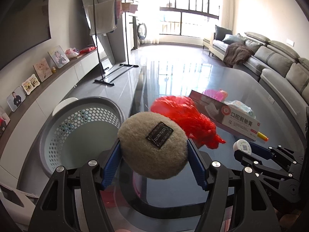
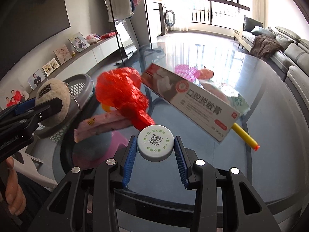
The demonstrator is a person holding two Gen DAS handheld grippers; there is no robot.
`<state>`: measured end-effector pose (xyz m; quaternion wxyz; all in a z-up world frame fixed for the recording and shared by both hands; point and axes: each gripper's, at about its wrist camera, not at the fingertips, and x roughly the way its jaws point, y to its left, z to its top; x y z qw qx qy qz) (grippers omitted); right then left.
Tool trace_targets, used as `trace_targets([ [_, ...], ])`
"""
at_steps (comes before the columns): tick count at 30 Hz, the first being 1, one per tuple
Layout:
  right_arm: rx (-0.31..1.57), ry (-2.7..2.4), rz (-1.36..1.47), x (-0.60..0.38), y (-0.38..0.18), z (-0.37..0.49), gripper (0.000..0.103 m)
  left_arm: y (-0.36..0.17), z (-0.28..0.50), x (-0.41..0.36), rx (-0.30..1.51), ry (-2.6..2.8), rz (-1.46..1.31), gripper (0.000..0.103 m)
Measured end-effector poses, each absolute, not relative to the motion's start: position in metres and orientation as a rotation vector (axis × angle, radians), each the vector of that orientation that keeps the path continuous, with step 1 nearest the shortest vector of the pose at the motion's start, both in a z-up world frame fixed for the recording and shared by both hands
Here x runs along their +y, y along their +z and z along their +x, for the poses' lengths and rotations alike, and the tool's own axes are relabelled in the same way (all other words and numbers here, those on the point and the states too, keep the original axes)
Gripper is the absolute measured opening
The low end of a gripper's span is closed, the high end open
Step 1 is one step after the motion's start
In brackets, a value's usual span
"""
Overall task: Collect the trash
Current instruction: 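Carry the sponge pad toward the basket while the right tool grasps the white QR lid, then open both tools over the basket, dropping the sponge pad and white lid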
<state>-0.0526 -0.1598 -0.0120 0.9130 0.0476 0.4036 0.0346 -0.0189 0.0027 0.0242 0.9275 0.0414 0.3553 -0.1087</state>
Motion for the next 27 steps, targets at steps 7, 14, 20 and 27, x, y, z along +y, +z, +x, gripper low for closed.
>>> trace_targets([
  [7, 0.783, 0.154, 0.086, -0.127, 0.013, -0.035, 0.038, 0.035, -0.013, 0.041, 0.712, -0.165, 0.071, 0.064],
  [14, 0.777, 0.278, 0.086, -0.076, 0.024, -0.001, 0.038, 0.031, 0.007, 0.091, 0.736, -0.085, 0.033, 0.064],
  [20, 0.78, 0.369, 0.067, -0.027, 0.024, 0.031, 0.038, 0.031, 0.029, 0.136, 0.727, -0.008, 0.036, 0.064],
  [27, 0.828, 0.462, 0.026, 0.02, 0.011, 0.064, 0.038, 0.016, 0.054, 0.18, 0.78, 0.055, -0.035, 0.064],
])
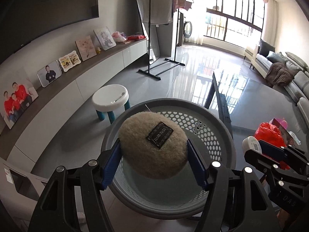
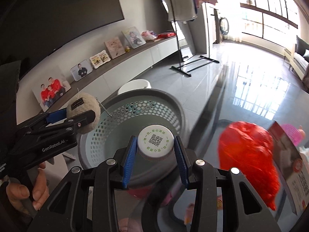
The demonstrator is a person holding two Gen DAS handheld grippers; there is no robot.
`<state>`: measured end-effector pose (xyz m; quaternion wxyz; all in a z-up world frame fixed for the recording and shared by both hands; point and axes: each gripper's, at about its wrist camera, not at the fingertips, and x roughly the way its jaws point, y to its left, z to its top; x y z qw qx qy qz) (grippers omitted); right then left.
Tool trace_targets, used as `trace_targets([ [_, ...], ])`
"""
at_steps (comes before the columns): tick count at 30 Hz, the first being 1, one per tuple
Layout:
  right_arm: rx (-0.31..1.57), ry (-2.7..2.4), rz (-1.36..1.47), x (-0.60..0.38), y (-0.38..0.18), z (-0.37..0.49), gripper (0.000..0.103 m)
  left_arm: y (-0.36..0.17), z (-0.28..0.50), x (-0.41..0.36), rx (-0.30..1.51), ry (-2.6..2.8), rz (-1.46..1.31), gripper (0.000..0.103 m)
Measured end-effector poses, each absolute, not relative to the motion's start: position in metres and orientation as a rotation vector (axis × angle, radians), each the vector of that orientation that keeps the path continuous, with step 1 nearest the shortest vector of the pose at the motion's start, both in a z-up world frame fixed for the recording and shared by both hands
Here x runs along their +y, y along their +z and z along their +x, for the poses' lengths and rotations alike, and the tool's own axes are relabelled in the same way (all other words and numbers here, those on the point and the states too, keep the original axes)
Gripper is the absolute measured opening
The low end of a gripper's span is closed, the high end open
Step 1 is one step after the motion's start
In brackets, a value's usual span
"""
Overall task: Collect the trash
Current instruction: 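Open both tools over the basket, dropping the sponge pad and white lid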
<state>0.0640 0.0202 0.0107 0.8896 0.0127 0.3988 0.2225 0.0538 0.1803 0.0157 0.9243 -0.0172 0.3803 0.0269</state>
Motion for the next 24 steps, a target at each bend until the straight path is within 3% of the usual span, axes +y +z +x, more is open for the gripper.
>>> trace_targets([
  [16, 0.917, 0.514, -0.017, 0.052, -0.021, 0.102, 0.039, -0.005, 0.065, 0.185, 0.854, 0.055, -0.034, 0.067],
  [18, 0.911, 0.51, -0.015, 0.051, -0.019, 0.102, 0.055, -0.005, 0.064, 0.187, 0.852, 0.064, -0.038, 0.07],
  [20, 0.896, 0.502, -0.013, 0.05, -0.016, 0.102, 0.065, -0.004, 0.063, 0.19, 0.848, 0.076, -0.044, 0.073],
  [24, 0.881, 0.495, -0.012, 0.05, -0.012, 0.101, 0.071, -0.003, 0.062, 0.195, 0.845, 0.088, -0.064, 0.079],
])
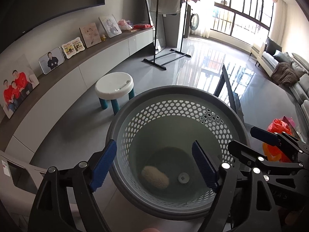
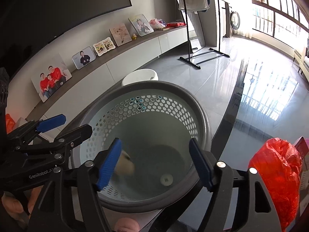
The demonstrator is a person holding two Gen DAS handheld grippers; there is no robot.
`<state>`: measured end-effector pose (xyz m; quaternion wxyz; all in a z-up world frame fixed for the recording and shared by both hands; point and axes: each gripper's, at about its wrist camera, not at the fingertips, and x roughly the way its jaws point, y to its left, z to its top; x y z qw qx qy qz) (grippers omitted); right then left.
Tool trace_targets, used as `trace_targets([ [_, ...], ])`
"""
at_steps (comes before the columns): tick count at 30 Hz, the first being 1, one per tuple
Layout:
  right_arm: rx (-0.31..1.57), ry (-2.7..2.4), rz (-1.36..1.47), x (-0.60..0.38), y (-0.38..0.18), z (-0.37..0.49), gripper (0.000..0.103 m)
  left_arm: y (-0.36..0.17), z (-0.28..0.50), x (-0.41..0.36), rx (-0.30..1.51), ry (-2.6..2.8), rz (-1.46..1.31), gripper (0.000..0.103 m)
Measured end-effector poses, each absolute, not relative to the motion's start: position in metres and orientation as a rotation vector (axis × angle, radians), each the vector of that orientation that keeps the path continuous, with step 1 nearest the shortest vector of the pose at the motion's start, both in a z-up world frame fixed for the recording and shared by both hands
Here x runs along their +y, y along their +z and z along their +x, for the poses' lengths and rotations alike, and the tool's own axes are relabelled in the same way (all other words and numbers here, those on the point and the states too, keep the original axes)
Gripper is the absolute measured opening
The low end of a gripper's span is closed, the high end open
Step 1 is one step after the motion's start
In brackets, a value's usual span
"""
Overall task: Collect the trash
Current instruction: 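Open both tools over the basket, dropping the sponge pad and white lid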
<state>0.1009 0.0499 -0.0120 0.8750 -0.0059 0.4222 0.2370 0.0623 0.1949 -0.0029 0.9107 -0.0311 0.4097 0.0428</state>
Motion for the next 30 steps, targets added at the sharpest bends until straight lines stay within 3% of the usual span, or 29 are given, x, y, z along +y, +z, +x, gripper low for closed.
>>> trace_targets([
  [16, 0.864, 0.477, -0.025, 0.046, -0.007, 0.09, 0.071, -0.001, 0.058, 0.197, 0.829, 0.119, -0.057, 0.079],
  [30, 0.81, 0.385, 0.028, -0.013, 0.007, 0.028, 0.071, 0.022, 0.035, 0.185, 0.737, 0.103, -0.05, 0.091],
])
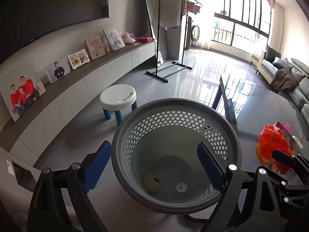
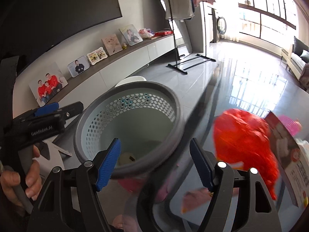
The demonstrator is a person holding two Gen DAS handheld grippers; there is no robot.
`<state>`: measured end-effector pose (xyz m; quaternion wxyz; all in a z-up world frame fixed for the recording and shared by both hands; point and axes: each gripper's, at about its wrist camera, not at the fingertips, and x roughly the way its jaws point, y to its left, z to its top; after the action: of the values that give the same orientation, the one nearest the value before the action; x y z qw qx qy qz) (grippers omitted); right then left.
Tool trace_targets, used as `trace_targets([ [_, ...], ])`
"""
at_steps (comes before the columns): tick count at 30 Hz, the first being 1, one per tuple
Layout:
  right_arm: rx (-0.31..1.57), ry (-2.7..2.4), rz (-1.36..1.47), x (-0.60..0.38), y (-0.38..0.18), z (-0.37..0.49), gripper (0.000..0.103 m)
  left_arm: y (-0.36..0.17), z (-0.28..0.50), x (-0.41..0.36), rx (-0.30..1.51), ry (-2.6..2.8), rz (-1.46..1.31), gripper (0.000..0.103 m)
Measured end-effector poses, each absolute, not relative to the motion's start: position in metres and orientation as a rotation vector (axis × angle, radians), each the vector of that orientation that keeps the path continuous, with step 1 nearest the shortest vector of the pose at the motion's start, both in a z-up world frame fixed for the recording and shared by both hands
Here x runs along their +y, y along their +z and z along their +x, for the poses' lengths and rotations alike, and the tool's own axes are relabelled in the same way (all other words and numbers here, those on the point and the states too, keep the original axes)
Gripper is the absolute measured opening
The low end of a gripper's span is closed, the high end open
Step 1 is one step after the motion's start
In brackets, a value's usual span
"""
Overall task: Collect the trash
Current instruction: 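Open both tools over the basket, dropping the sponge pad and white lid, then move both tools back to the table and grasp the yellow foam dart with the right tool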
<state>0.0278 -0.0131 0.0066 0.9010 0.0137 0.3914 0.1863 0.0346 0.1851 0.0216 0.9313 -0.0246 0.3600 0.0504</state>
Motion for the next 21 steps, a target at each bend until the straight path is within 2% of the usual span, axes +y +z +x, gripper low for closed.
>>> trace_targets([
  [12, 0.79, 0.152, 0.076, -0.139, 0.018, -0.032, 0.072, 0.05, 0.004, 0.116, 0.67, -0.028, 0.007, 0.094],
  [21, 0.811, -0.018, 0.132, -0.242, 0.006, -0.063, 0.072, 0.035, -0.009, 0.039, 0.687, -0.169, 0.077, 0.095],
])
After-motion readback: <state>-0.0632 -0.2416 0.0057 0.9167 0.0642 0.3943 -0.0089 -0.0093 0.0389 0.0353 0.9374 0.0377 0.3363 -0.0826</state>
